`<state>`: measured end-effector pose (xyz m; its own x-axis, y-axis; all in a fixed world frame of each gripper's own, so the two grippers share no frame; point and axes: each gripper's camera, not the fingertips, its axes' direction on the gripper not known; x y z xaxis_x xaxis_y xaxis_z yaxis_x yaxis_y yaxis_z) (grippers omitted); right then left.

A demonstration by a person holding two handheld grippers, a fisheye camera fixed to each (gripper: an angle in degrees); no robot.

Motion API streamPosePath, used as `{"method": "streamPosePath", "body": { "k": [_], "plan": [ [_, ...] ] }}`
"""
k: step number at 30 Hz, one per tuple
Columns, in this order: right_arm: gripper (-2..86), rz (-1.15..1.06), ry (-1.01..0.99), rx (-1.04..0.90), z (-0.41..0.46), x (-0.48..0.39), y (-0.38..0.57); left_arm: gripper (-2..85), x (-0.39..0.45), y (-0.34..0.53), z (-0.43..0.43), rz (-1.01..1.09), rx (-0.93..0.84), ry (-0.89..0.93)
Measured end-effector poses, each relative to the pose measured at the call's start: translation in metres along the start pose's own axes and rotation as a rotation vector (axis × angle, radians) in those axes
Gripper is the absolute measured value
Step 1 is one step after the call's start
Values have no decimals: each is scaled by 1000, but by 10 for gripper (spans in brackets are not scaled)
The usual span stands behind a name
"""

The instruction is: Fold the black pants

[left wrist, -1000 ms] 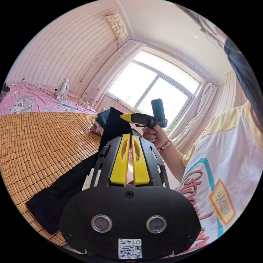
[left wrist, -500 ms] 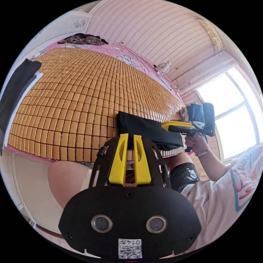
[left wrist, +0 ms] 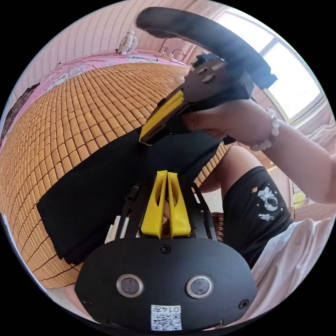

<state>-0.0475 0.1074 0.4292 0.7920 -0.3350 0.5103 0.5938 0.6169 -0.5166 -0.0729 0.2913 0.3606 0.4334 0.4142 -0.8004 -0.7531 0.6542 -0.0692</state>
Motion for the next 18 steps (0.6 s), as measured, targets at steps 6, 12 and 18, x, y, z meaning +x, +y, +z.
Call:
{"method": "streamPosePath", "body": {
  "k": [6,12,18],
  "plan": [
    [-6,-131,-40,-185,8,18,-28,-10,10,-15,0,-17,-5,-5],
    [-9,-19,-132,-71,20,63,-13,-10,24,-34,-2,97,-48,76],
    [-7,312,-373,280,-17,140,105,-9,29,-66,-21,175,-23,264]
  ]
}}
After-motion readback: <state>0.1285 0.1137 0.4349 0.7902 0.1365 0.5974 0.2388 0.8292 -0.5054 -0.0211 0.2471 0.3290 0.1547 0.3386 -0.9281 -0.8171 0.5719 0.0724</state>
